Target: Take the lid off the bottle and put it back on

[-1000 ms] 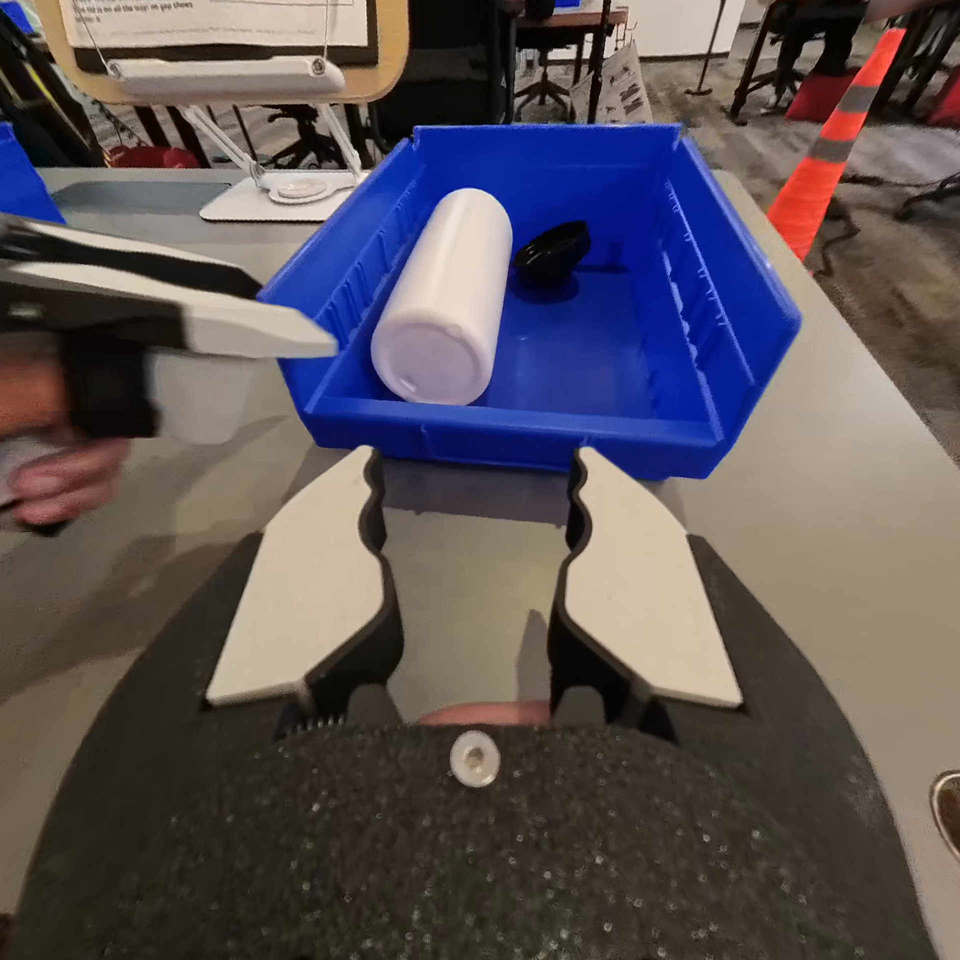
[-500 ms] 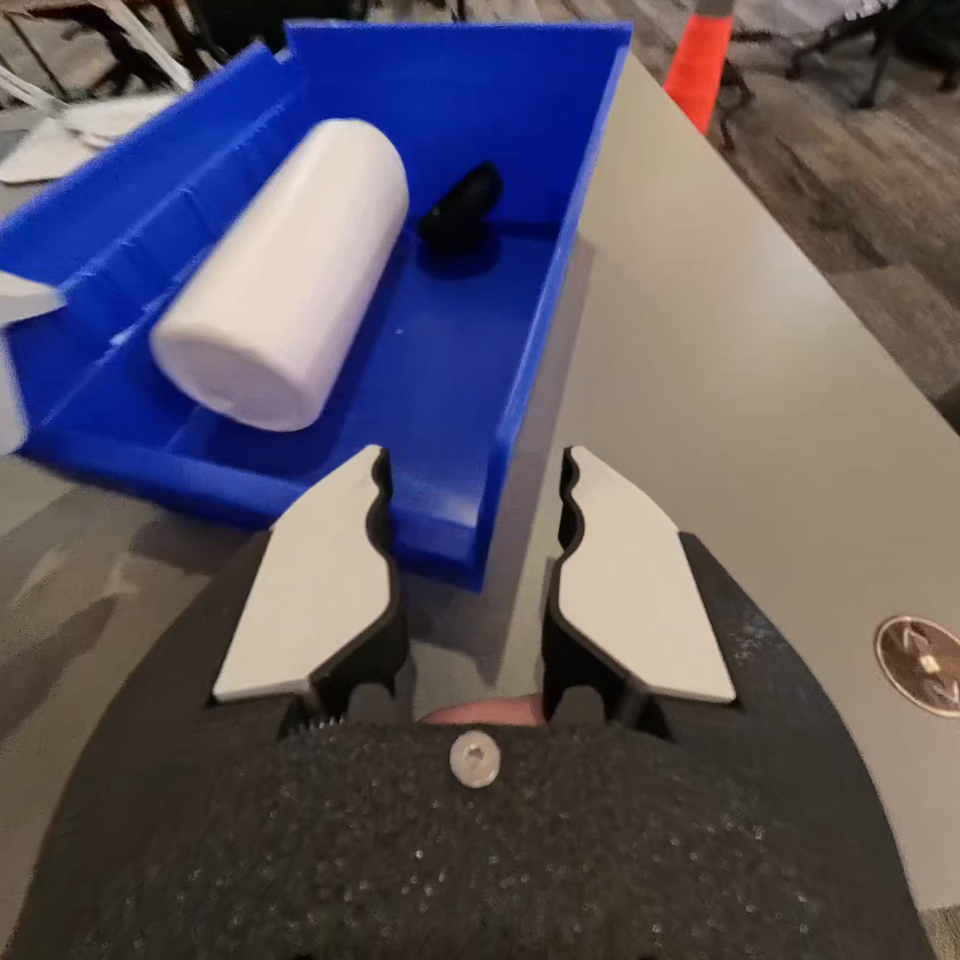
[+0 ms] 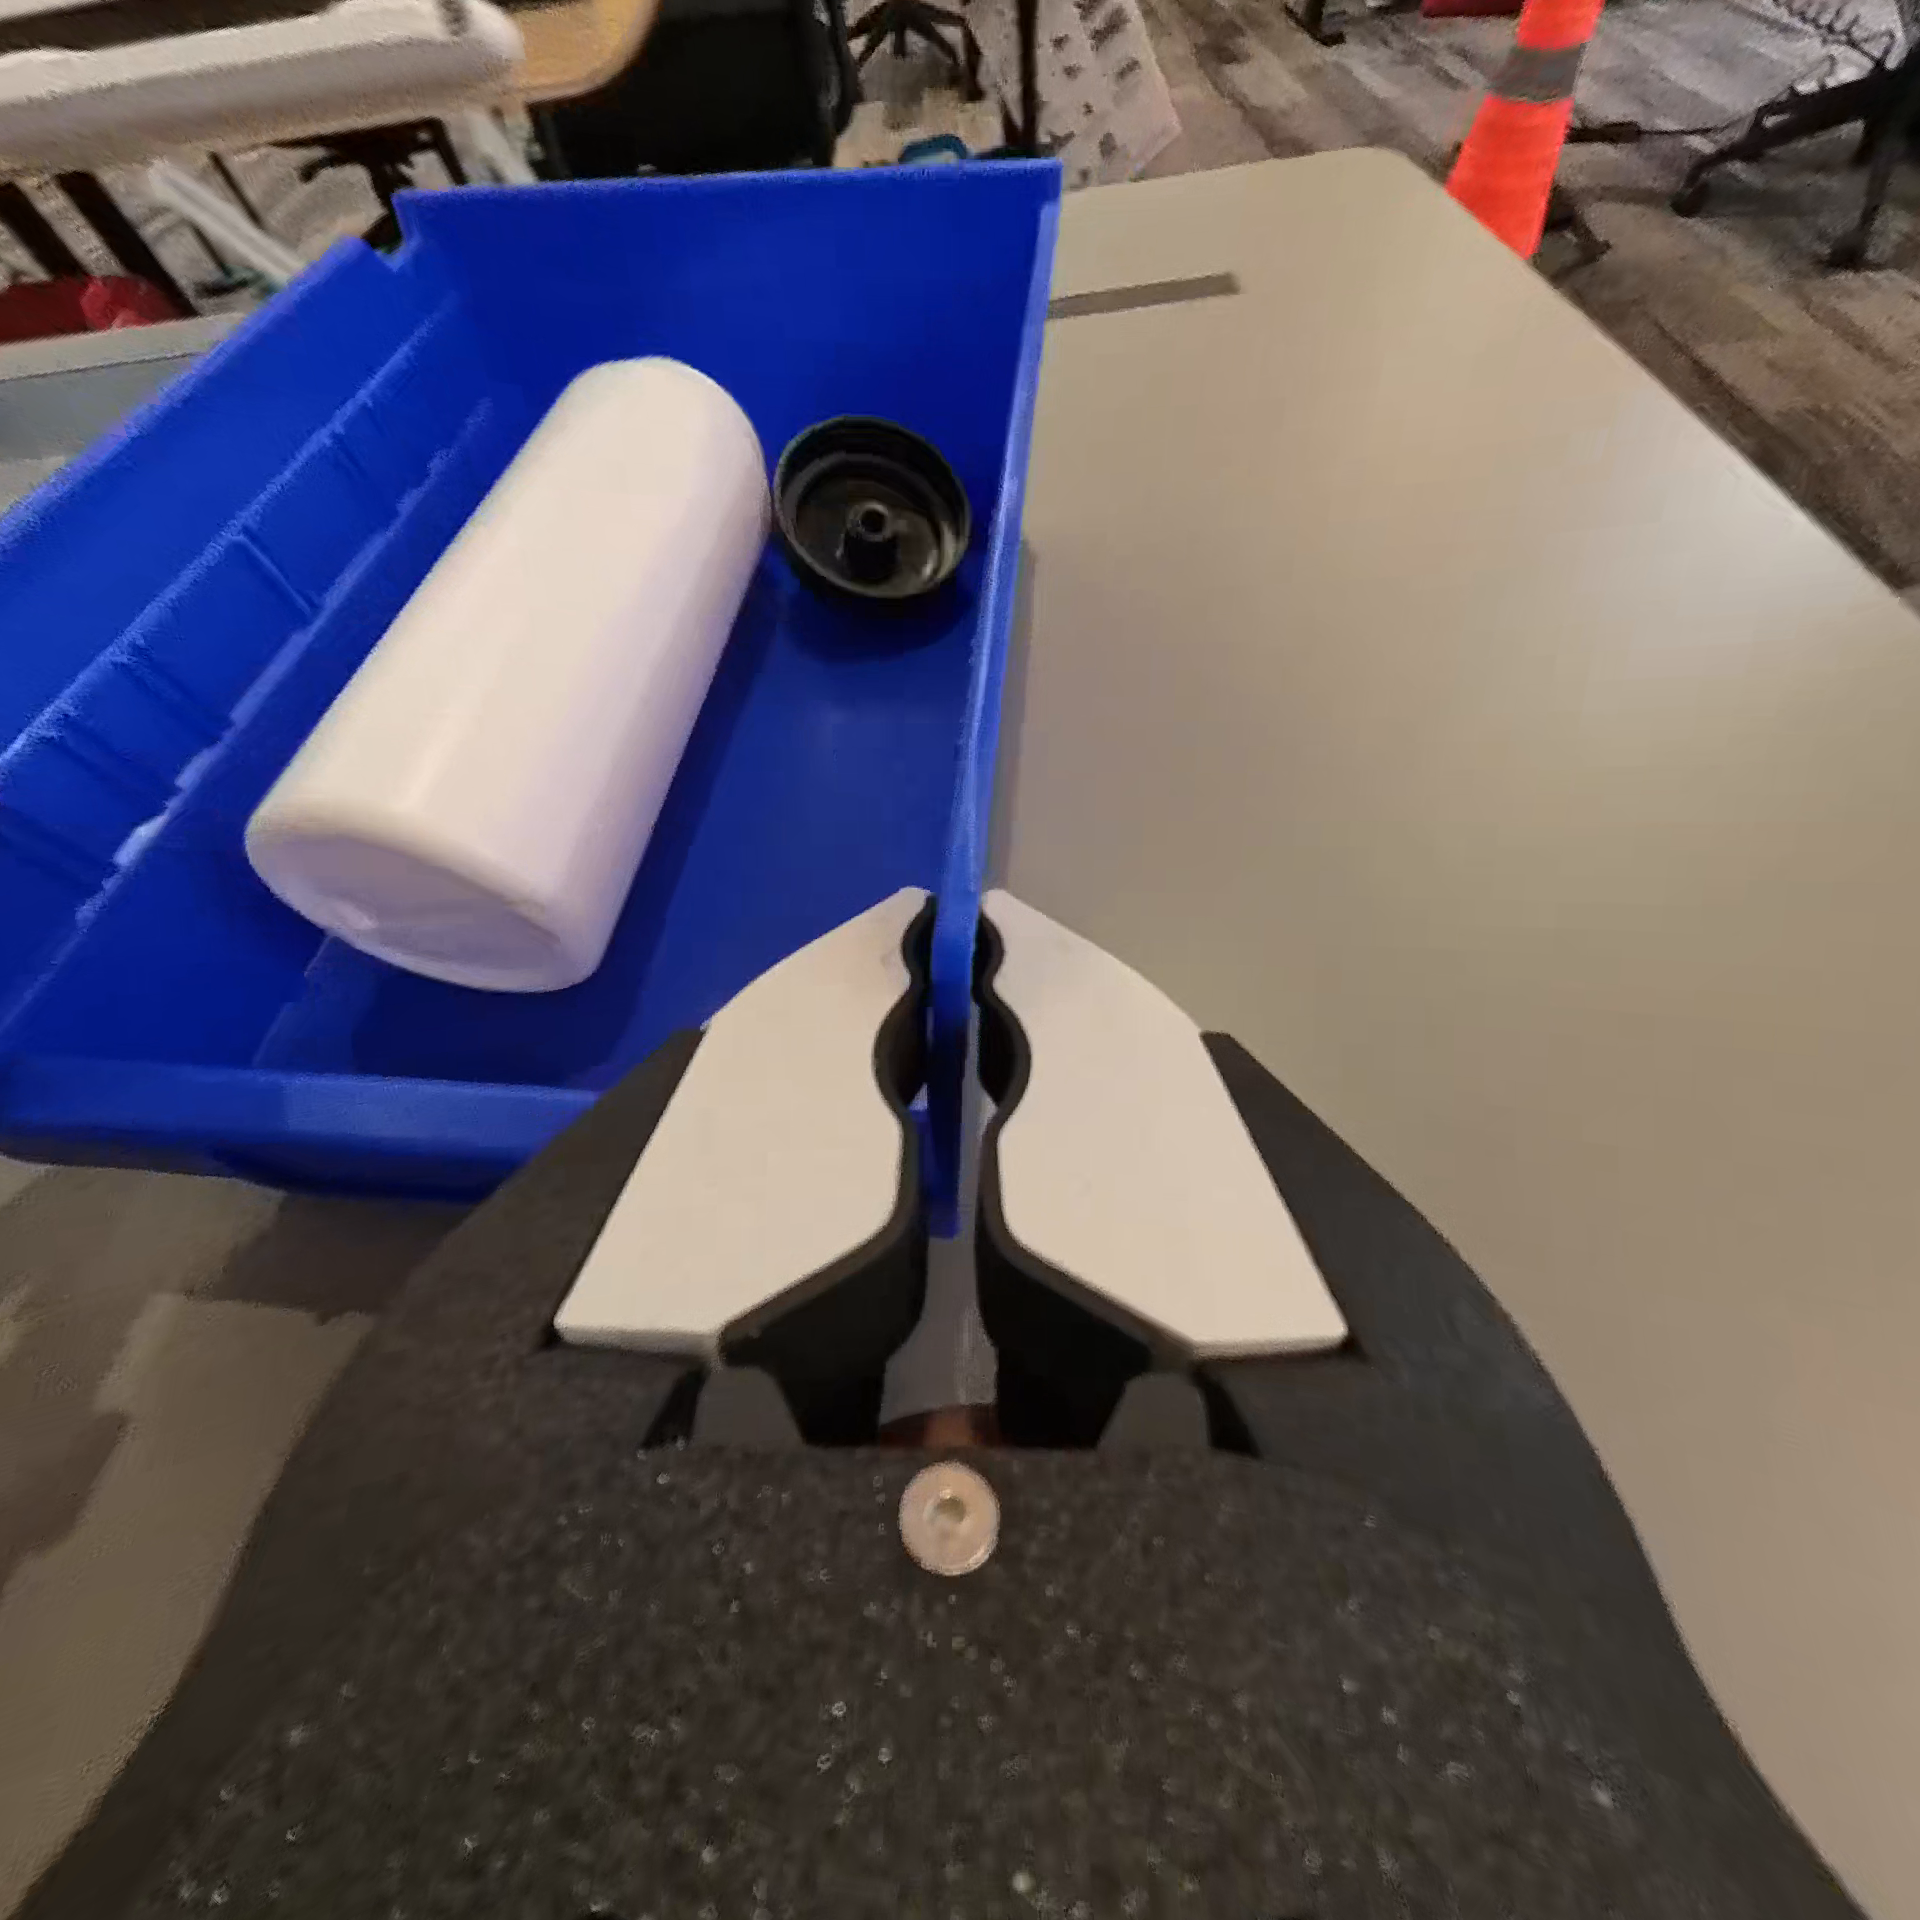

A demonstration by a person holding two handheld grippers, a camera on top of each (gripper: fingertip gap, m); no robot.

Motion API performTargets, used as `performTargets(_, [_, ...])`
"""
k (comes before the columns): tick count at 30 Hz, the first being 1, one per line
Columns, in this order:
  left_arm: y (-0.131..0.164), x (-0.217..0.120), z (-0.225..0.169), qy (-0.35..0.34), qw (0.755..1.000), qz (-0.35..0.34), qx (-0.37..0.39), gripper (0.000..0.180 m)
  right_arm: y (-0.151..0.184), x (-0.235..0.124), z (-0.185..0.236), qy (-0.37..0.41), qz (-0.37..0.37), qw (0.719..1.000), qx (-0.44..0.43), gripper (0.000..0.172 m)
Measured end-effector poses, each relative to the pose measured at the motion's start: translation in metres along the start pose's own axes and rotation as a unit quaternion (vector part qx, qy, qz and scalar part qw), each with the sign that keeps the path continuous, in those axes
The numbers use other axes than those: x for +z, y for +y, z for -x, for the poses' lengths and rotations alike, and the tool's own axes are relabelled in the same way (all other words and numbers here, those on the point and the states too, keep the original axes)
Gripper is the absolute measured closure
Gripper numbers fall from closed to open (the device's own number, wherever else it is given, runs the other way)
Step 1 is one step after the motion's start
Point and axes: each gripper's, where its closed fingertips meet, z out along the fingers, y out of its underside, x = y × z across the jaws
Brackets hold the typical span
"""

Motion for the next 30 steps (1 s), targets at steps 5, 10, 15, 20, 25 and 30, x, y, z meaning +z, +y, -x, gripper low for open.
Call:
performTargets(5, [-0.011,-0.021,0.080,-0.068,0.997,-0.031,-0.008,0.179,-0.021,0.023,0.079,-0.048,-0.025,0.998,-0.039,0.168])
performTargets(10, [-0.015,-0.030,0.156,-0.120,0.991,-0.043,-0.035,0.178,-0.045,0.054,0.159,-0.084,-0.045,0.993,-0.065,0.169])
performTargets(15, [-0.003,-0.030,0.210,-0.140,0.988,-0.023,-0.062,0.179,-0.033,0.078,0.215,-0.119,-0.020,0.991,-0.059,0.169])
performTargets(20, [0.009,-0.025,0.221,-0.102,0.991,-0.019,-0.085,0.175,-0.016,0.084,0.230,-0.130,-0.015,0.990,-0.061,0.168])
performTargets(25, [-0.049,-0.065,0.208,-0.011,0.990,-0.082,-0.116,0.116,-0.030,0.067,0.225,-0.185,-0.045,0.979,-0.073,0.152])
performTargets(30, [-0.106,-0.114,0.298,-0.104,0.990,-0.067,-0.066,0.106,-0.056,0.022,0.229,-0.232,-0.149,0.956,-0.102,0.133])
